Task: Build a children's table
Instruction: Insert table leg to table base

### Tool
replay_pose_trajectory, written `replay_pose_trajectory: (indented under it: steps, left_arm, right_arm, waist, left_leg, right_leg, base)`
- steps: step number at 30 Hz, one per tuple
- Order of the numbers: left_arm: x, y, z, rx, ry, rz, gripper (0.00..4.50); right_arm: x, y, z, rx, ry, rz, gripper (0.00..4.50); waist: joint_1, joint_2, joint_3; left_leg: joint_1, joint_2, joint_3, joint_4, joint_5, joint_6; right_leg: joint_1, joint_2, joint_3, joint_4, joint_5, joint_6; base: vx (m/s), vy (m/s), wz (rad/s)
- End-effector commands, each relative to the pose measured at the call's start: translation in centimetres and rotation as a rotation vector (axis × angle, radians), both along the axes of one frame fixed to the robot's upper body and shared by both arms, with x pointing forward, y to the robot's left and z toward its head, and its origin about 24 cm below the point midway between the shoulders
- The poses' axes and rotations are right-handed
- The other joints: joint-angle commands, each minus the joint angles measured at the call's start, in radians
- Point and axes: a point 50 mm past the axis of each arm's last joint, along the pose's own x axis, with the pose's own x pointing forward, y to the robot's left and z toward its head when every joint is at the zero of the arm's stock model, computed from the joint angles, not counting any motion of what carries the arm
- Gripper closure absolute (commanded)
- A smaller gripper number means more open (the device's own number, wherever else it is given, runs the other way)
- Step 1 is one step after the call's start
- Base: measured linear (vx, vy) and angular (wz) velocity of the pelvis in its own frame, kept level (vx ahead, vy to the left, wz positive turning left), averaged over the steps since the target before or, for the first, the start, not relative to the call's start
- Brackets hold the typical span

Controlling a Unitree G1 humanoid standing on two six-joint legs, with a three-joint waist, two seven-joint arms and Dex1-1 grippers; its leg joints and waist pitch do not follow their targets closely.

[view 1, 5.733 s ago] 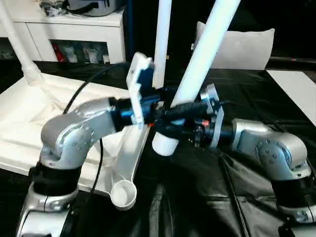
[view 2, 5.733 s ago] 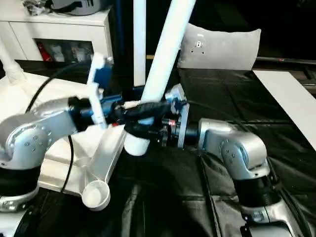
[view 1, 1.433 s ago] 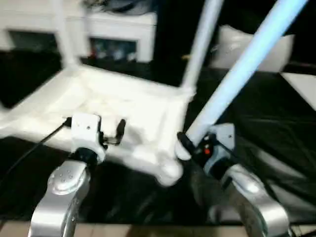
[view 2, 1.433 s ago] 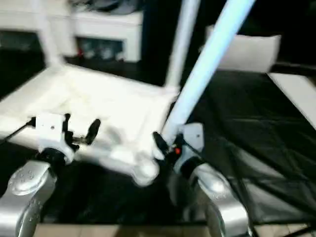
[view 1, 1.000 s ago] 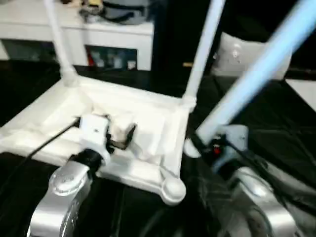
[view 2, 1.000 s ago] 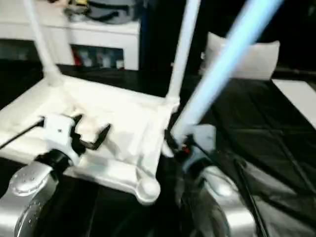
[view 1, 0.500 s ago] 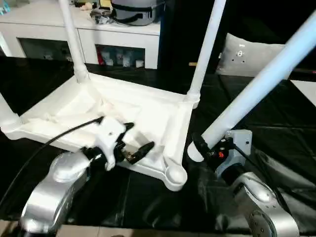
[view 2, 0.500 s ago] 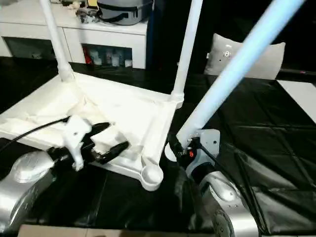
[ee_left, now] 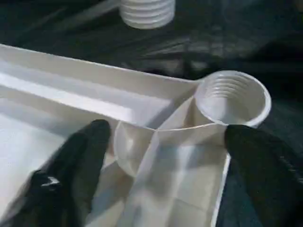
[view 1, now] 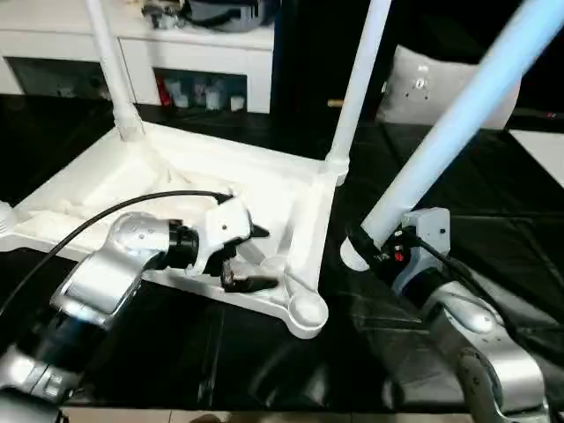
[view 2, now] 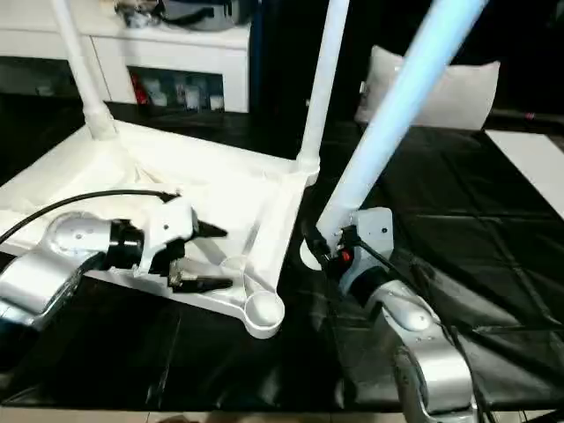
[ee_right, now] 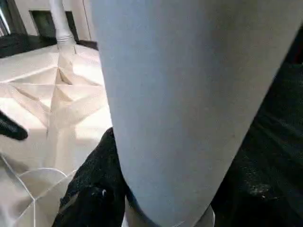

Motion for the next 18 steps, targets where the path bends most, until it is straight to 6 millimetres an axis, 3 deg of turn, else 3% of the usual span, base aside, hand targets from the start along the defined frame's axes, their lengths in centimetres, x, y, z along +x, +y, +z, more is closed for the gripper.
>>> replay_pose_trajectory:
  steps: [1,3,5,8,18]
  left_arm:
    - [0.0,-0.4,-0.1,0.044,0.014,-0.081,0.56]
    - [0.0,-0.4,-0.2,0.068,0.044,-0.127,0.72]
    - [-0.1,-0.3,-0.2,0.086,0.074,-0.164,0.84]
    - [-0.1,-0.3,-0.3,0.096,0.093,-0.188,1.04]
    - [0.9,-0.7,-1.8,0.141,0.058,-0.213,1.77]
  right_arm:
    - [0.0,-0.4,0.4,0.014,-0.004,0.001,2.59]
    - [-0.1,-0.4,0.4,0.016,-0.006,0.008,2.59]
    - [-0.4,-0.5,0.4,0.007,-0.012,0.016,2.59]
    - [-0.5,-0.5,0.3,0.002,-0.01,0.019,2.59]
    - [-1.4,0.7,-0.3,0.014,0.013,0.057,2.59]
  waist:
    - [0.0,0.015,-0.058]
    - [0.0,0.016,-0.053]
    - [-0.001,0.024,-0.05]
    - [-0.001,0.022,-0.047]
    - [0.003,0.014,-0.05]
  left_leg:
    - [0.034,0.056,-0.011,-0.072,-0.13,-0.01]
    - [0.037,0.059,-0.009,-0.076,-0.177,-0.021]
    - [0.04,0.063,-0.008,-0.081,-0.239,-0.049]
    - [0.042,0.063,-0.005,-0.084,-0.272,-0.061]
    - [0.038,0.065,0.0,-0.08,-0.214,-0.042]
  right_leg:
    - [0.023,-0.07,0.028,-0.064,0.177,-0.205]
    - [0.018,-0.071,0.03,-0.071,0.093,-0.211]
    - [0.014,-0.073,0.031,-0.074,0.005,-0.216]
    - [0.01,-0.074,0.035,-0.079,-0.051,-0.215]
    - [0.012,-0.076,0.036,-0.079,-0.004,-0.208]
  base:
    - [0.0,0.0,0.0]
    - [0.0,0.0,0.0]
    - [0.0,0.0,0.0]
    - [0.0,0.0,0.0]
    - [0.0,0.0,0.0]
